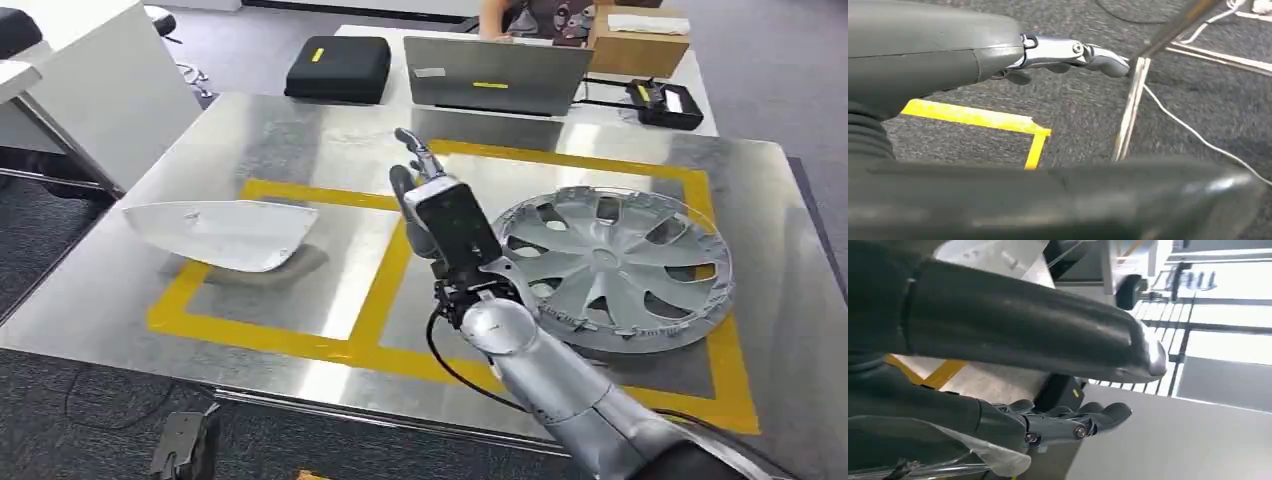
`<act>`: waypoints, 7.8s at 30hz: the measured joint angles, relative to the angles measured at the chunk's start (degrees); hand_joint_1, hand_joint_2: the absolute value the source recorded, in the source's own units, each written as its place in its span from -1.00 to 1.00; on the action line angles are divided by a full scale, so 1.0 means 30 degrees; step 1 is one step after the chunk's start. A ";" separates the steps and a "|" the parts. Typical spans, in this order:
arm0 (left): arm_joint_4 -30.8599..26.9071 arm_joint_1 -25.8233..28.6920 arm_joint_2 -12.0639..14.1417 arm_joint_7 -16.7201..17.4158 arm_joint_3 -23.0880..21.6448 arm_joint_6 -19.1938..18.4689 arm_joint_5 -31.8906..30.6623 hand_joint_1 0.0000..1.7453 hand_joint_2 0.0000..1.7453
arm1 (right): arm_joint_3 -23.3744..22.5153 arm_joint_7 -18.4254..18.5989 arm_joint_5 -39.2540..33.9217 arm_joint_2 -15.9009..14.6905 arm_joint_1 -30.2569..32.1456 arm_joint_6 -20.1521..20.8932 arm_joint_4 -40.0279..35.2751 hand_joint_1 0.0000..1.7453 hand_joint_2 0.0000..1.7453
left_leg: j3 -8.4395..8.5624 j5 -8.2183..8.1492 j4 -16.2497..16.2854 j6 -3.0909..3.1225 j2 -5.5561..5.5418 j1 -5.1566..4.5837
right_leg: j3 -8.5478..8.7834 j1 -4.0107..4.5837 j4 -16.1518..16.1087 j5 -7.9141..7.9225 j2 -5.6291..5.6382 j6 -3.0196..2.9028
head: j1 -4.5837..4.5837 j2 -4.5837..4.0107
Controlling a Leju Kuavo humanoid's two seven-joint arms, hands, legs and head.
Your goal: Take the parts from the cabinet and place them on the table.
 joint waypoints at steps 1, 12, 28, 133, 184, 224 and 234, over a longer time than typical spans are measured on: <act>0.0000 0.0104 0.0022 -0.0131 0.0116 0.0066 0.0147 -1.00 -1.00 | -0.0102 -0.0372 -0.0431 -0.0145 0.0533 0.0036 -0.0838 -1.00 -1.00 | 0.0000 -0.0006 0.0000 -0.0004 0.0000 0.0000 | 0.0000 0.0000 -0.0001 -0.0002 0.0001 0.0001 | -0.0015 0.0000; -0.0175 0.0796 0.0080 -0.0416 0.1823 0.0285 0.0861 -1.00 -1.00 | -0.0685 -0.2713 -0.2101 -0.2333 0.6743 0.1312 -0.8108 -1.00 1.00 | 0.0004 -0.0047 0.0000 0.0013 -0.0001 -0.0004 | 0.0012 -0.0004 -0.0014 -0.0029 0.0000 0.0012 | -0.0007 0.0000; -0.1514 0.1735 -0.0561 -0.0124 0.4116 -0.0218 0.0417 -1.00 -1.00 | -0.1005 -0.4053 -0.1890 -0.3920 1.1560 0.1960 -1.1982 -1.00 -1.00 | 0.0019 -0.0083 0.0017 0.0050 0.0001 -0.0064 | 0.0034 -0.0044 -0.0029 -0.0033 -0.0004 0.0031 | -0.0007 0.0000; -0.2973 0.1666 -0.0874 -0.0765 0.8277 -0.1471 -0.2760 -1.00 -1.00 | -0.1982 -0.3791 -0.2254 -0.4037 1.2921 0.2856 -1.2303 -1.00 -1.00 | 0.1176 -0.0022 -0.0892 0.0430 0.0314 0.0272 | 0.0294 -0.0326 0.0584 -0.1409 -0.0078 0.0680 | 0.0095 0.0000; -0.2812 0.1652 -0.0772 -0.0831 0.8853 -0.1486 -0.3139 -1.00 -1.00 | -0.2004 -0.3587 -0.1678 -0.4051 1.3036 0.2441 -1.2558 -1.00 -1.00 | -0.1009 -0.0046 0.2522 -0.0976 0.0188 0.0361 | 0.2680 -0.0385 -0.1183 -0.1065 -0.1219 -0.0176 | 0.0044 0.0000; -0.2805 0.1629 -0.0889 -0.0824 0.9231 -0.1566 -0.3510 -1.00 -1.00 | -0.2004 -0.3528 -0.1474 -0.4131 1.3161 0.2295 -1.2769 -1.00 -1.00 | 0.0257 0.0661 -0.0705 0.0235 0.0374 0.0275 | 0.0798 -0.0399 0.1828 -0.2605 -0.0384 0.0632 | 0.0277 0.0000; -0.2805 0.1613 -0.0925 -0.0824 0.9261 -0.1573 -0.3554 -1.00 -1.00 | -0.2004 -0.3470 -0.1459 -0.4168 1.3240 0.2273 -1.2783 -1.00 -1.00 | -0.0198 0.0940 -0.0548 -0.0152 -0.2057 0.0251 | 0.1801 -0.0397 -0.0723 -0.0737 0.1645 0.0250 | 0.0240 0.0000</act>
